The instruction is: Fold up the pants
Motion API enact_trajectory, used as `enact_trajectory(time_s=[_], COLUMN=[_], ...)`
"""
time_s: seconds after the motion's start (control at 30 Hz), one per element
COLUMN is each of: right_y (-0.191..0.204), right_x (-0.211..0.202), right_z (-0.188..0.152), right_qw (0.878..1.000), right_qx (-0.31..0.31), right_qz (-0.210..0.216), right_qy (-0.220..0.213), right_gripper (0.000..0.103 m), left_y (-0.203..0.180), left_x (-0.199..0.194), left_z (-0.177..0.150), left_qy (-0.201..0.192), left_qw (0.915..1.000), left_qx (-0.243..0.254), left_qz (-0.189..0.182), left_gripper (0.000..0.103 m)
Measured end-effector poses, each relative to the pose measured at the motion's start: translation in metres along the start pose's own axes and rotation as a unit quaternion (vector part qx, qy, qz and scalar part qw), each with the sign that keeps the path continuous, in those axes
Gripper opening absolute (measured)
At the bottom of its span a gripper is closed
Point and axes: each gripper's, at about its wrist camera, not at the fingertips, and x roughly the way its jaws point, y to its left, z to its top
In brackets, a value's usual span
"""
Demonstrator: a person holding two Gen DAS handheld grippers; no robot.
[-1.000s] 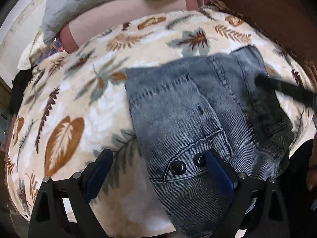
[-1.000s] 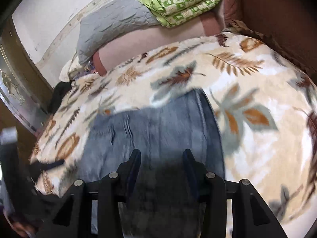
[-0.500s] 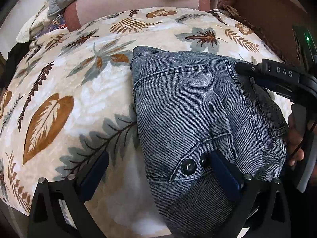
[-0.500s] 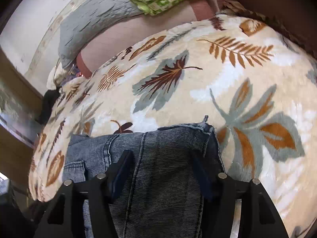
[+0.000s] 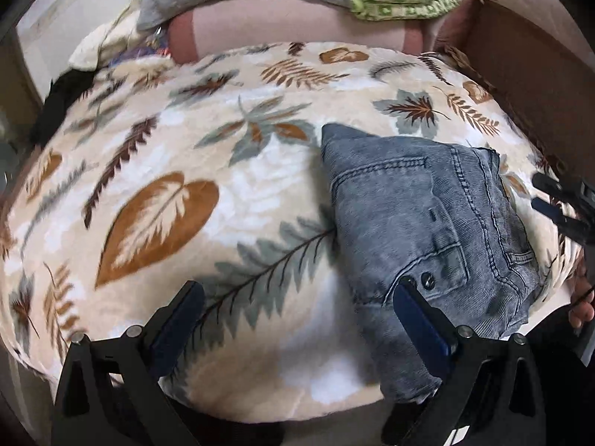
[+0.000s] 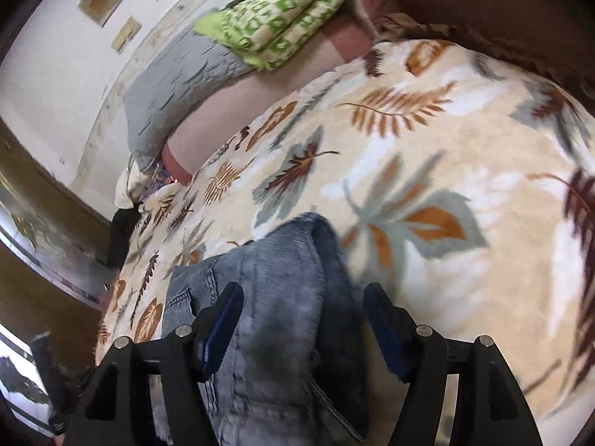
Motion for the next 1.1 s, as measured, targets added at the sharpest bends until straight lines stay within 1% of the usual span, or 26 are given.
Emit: enact_trajectory(time_s=[0.17,0.27,0.33,0.37,0.47,0.53,0.6,0.67,0.7,0.77,0.8,0.83,0.9,0.93,1.03,1.1], right_y=[-0.028,-0.036,-0.038,-0.039,-0.042,-0.039,-0.035,-0.030,-0.025,-0.013,-0.010,-0.010,-0.016,-0.020,-0.011,-0.002], right_x=[-0.007,0.001,0.006,0.010,0.028,0.030,0.036,0.047,0.050,0.048,0.047,0.048,0.058,0.065,0.063,0.065], right_z=[-0.010,-0.016,-0.018,-0.019,-0.025,-0.026,-0.029,-0.037,-0.039,-0.040,-0.039,-0.039,-0.042,-0.044,-0.043,-0.046], right_qw=[0.997,0.994,0.992,0.991,0.982,0.981,0.975,0.963,0.962,0.963,0.962,0.963,0.966,0.963,0.963,0.965], right_qx=[0.050,0.069,0.078,0.083,0.105,0.102,0.102,0.107,0.099,0.069,0.065,0.066,0.078,0.092,0.079,0.051], right_qz=[0.035,0.045,0.049,0.058,0.082,0.091,0.120,0.154,0.160,0.174,0.183,0.183,0.153,0.155,0.172,0.167], right_qy=[0.036,0.071,0.083,0.092,0.134,0.137,0.158,0.193,0.200,0.196,0.191,0.189,0.194,0.200,0.194,0.196], right_gripper=[0.071,0.071,0.071,0.071,0.071,0.072,0.072,0.072,0.072,0.072,0.072,0.073,0.072,0.073,0.072,0.064], left_y=[0.012,0.017,0.019,0.019,0.019,0.017,0.012,0.008,0.006,0.002,-0.001,-0.004,-0.012,-0.015,-0.019,-0.022], left_x=[0.012,0.020,0.024,0.026,0.035,0.041,0.046,0.051,0.053,0.056,0.058,0.059,0.060,0.060,0.063,0.065], left_z=[-0.003,-0.002,-0.002,-0.001,0.003,0.005,0.007,0.007,0.007,0.007,0.007,0.007,0.008,0.009,0.013,0.016], left_qy=[0.026,0.041,0.049,0.052,0.065,0.073,0.080,0.088,0.091,0.095,0.097,0.097,0.096,0.096,0.093,0.090], left_qw=[0.9981,0.9954,0.9936,0.9926,0.9901,0.9875,0.9852,0.9833,0.9824,0.9810,0.9803,0.9800,0.9805,0.9806,0.9788,0.9774], left_qx=[-0.039,-0.062,-0.072,-0.075,-0.085,-0.091,-0.091,-0.088,-0.088,-0.086,-0.082,-0.077,-0.063,-0.057,-0.051,-0.050], left_qz=[-0.041,-0.061,-0.073,-0.079,-0.091,-0.106,-0.121,-0.133,-0.137,-0.146,-0.152,-0.155,-0.159,-0.161,-0.175,-0.185], left_gripper=[0.102,0.102,0.102,0.102,0.102,0.102,0.102,0.102,0.102,0.102,0.102,0.102,0.102,0.102,0.102,0.101])
